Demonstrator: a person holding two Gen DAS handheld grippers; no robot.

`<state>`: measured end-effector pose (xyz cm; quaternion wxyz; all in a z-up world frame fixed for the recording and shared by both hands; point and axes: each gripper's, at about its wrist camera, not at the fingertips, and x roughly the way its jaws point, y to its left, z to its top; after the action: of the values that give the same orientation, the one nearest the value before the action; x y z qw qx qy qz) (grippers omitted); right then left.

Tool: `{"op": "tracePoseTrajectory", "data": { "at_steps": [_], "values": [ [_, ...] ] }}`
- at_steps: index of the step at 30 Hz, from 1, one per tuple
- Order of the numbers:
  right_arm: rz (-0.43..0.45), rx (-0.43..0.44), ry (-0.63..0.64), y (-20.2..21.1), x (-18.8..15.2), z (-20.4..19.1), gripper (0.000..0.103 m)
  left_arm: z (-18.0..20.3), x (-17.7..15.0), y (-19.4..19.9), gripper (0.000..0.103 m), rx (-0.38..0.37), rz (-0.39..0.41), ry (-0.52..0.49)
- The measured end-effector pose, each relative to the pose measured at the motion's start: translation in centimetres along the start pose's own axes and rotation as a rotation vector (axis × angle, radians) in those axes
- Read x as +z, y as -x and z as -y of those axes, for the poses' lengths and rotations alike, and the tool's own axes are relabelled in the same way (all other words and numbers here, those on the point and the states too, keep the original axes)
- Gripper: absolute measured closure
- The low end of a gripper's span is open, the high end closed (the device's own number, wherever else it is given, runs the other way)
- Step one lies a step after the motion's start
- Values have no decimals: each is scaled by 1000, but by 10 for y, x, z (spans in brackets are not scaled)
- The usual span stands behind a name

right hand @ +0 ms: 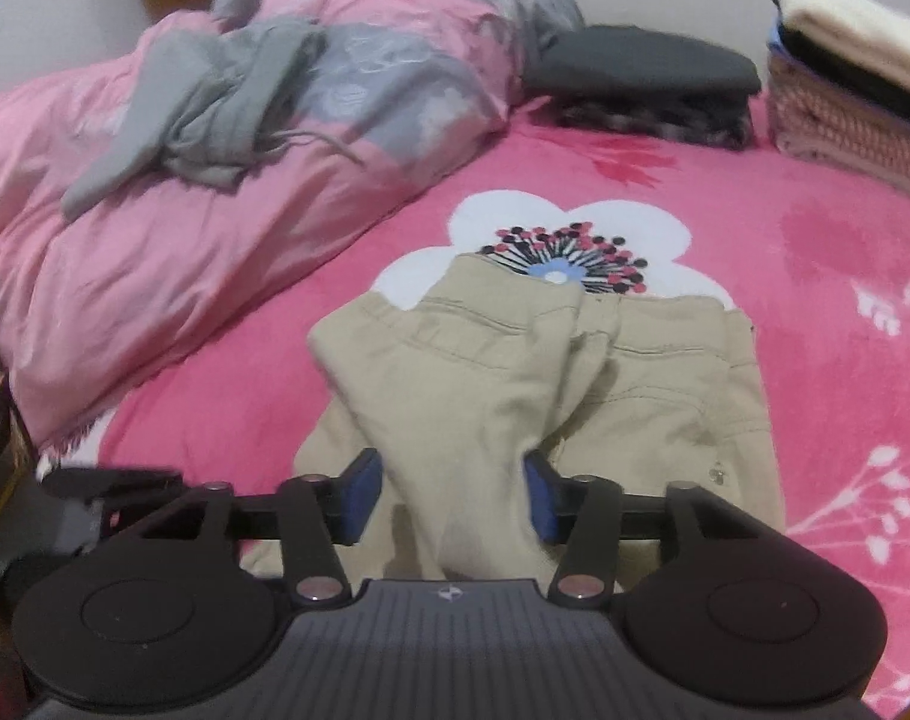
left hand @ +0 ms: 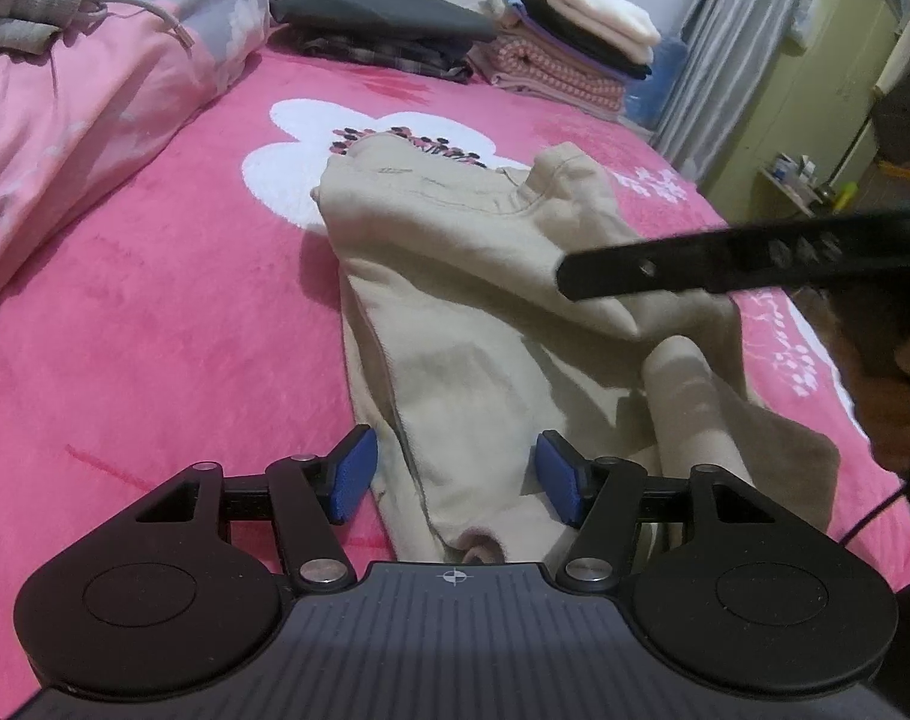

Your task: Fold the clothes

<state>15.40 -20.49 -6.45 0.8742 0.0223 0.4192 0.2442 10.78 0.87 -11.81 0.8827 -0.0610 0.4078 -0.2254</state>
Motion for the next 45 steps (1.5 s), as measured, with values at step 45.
{"op": "tracePoseTrajectory", "data": {
  "at_steps": [45],
  "values": [
    [-289,261,-309,45,-88,-41,89,-52,13,73,42,115,152,215]
  ]
}}
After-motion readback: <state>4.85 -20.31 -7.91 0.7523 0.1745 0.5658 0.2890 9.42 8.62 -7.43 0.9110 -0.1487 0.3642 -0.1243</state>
